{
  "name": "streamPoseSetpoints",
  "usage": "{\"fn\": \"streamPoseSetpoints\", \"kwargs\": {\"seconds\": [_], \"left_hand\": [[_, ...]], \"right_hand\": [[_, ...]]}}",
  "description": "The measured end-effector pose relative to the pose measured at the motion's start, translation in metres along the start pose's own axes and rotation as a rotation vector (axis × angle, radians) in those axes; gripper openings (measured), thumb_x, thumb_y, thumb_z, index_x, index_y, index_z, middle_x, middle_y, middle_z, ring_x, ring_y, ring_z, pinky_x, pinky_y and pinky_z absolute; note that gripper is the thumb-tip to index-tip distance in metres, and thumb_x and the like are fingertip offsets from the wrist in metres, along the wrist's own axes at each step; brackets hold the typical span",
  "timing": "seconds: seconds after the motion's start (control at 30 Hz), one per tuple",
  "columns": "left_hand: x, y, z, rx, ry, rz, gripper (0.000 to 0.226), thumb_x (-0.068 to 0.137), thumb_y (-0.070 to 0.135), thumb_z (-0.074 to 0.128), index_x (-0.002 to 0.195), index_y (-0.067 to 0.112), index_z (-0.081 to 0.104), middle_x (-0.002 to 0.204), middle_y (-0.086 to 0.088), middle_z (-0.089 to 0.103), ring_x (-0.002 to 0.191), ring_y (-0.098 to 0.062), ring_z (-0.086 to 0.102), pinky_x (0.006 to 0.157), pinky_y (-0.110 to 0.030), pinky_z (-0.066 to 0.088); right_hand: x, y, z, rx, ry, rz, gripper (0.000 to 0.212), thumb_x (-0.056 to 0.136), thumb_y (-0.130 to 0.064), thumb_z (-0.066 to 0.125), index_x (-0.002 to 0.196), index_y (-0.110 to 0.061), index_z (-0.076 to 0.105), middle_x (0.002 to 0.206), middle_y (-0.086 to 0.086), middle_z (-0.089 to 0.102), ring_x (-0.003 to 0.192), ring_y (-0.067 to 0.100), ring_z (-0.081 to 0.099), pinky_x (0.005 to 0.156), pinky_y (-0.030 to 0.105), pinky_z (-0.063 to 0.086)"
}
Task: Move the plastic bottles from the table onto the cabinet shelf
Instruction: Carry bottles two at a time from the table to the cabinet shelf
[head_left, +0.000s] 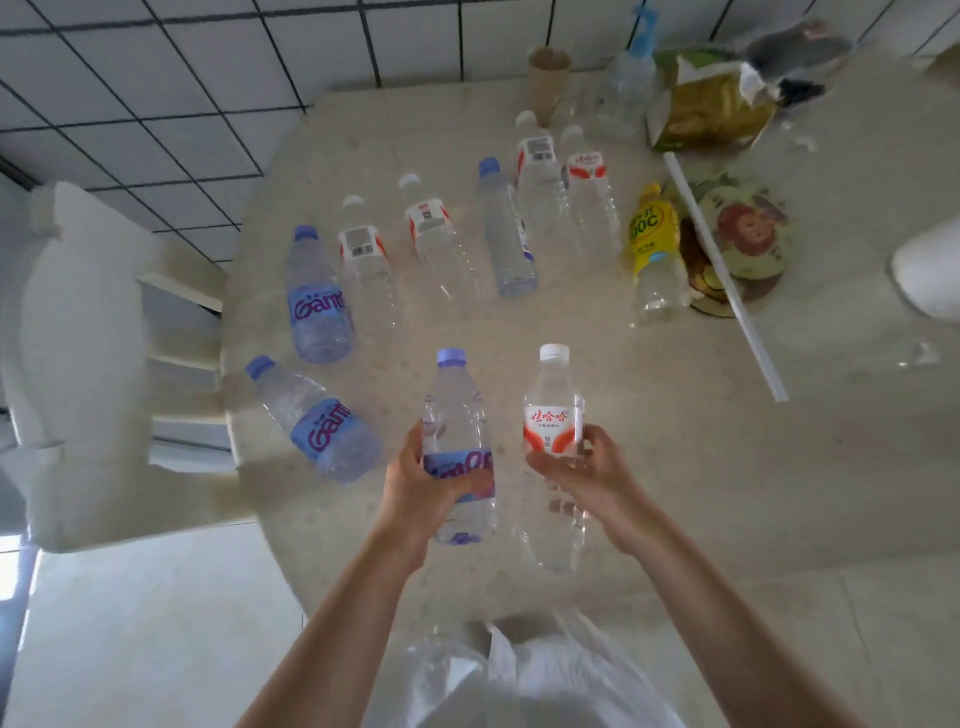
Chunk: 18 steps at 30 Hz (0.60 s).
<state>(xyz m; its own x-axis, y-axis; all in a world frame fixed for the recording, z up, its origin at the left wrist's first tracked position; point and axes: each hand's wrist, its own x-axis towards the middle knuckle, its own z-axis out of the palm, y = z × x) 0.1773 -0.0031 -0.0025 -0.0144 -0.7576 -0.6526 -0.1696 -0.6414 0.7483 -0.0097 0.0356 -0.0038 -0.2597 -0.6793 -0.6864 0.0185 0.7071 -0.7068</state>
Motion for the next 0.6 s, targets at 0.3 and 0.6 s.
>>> {"fn": "streamPoseSetpoints", "kwargs": {"seconds": [0.3,0.6], "left_hand": [[-0.015,0.004,0.015,0.108,-0.209,0.054,0.077,0.047,0.014,0.091,0.116,0.027,0.06,0.101,-0.007,0.073,0.087,-0.031,0.072,0.077,-0.052,0.059],[-0.043,-0.01,0.037,0.261,-0.442,0.187,0.081,0.058,-0.006,0.087,0.122,0.025,0.047,0.109,-0.001,0.063,0.08,-0.01,0.065,0.055,-0.015,0.052]], "right_hand": [[-0.046,0.008,-0.027,0.121,0.169,-0.029,0.065,0.066,-0.026,0.086,0.119,-0.014,0.05,0.109,0.005,0.063,0.094,0.024,0.068,0.058,0.034,0.057],[-0.113,0.068,-0.028,0.423,0.442,0.004,0.05,0.069,-0.016,0.085,0.109,-0.015,0.056,0.1,0.009,0.07,0.084,0.024,0.071,0.071,0.045,0.06]]}}
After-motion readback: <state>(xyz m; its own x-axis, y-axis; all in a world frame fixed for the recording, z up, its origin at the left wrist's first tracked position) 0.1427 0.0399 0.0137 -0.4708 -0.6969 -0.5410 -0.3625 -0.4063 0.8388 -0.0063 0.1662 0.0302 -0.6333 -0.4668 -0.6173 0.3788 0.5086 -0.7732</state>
